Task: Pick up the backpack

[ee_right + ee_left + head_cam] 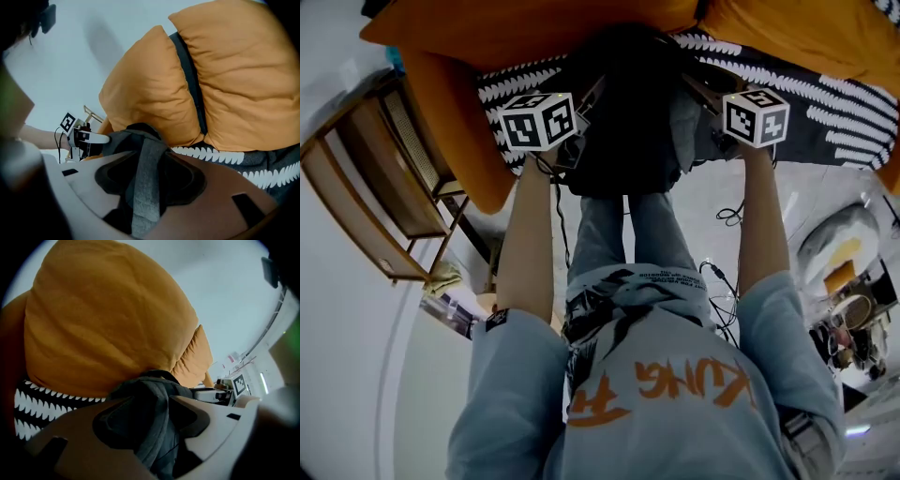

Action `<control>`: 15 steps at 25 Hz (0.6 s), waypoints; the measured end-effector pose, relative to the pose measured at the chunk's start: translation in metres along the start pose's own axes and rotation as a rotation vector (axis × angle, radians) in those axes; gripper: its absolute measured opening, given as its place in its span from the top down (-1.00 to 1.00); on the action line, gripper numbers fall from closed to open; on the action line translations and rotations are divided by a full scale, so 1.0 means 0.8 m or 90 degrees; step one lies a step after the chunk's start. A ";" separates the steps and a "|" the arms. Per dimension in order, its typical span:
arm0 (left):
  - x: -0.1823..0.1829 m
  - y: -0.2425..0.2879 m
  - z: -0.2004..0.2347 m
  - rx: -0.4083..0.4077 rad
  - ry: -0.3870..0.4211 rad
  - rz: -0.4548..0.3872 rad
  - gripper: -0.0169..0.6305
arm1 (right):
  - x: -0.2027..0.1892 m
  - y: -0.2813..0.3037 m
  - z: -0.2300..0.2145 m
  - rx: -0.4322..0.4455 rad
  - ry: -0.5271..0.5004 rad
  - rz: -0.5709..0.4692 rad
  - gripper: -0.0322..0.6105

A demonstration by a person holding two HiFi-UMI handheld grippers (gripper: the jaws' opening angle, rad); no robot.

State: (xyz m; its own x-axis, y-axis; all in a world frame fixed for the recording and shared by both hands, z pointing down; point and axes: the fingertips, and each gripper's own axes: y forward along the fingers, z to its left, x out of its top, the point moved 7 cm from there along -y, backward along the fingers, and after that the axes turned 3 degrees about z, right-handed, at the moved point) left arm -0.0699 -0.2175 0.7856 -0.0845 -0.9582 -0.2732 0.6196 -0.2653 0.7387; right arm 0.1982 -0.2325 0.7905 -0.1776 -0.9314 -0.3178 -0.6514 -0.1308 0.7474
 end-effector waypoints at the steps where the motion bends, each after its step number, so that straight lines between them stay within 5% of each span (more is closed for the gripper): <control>1: 0.004 0.007 0.001 -0.009 0.000 0.005 0.23 | 0.003 0.004 -0.003 0.006 -0.002 0.006 0.34; 9: 0.020 0.042 0.007 -0.094 0.001 0.073 0.32 | 0.007 0.026 -0.022 0.051 0.042 0.018 0.35; 12: 0.013 0.058 0.006 -0.092 -0.022 0.116 0.34 | 0.002 0.037 -0.023 0.052 0.043 0.026 0.36; 15: 0.012 0.066 -0.003 -0.085 0.008 0.150 0.51 | 0.006 0.039 -0.019 0.039 0.095 -0.009 0.47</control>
State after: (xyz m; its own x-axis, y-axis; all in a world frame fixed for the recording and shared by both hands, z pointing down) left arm -0.0361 -0.2407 0.8206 0.0838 -0.9903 -0.1112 0.7190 -0.0172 0.6948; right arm 0.1879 -0.2462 0.8210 -0.0596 -0.9704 -0.2341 -0.6974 -0.1274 0.7053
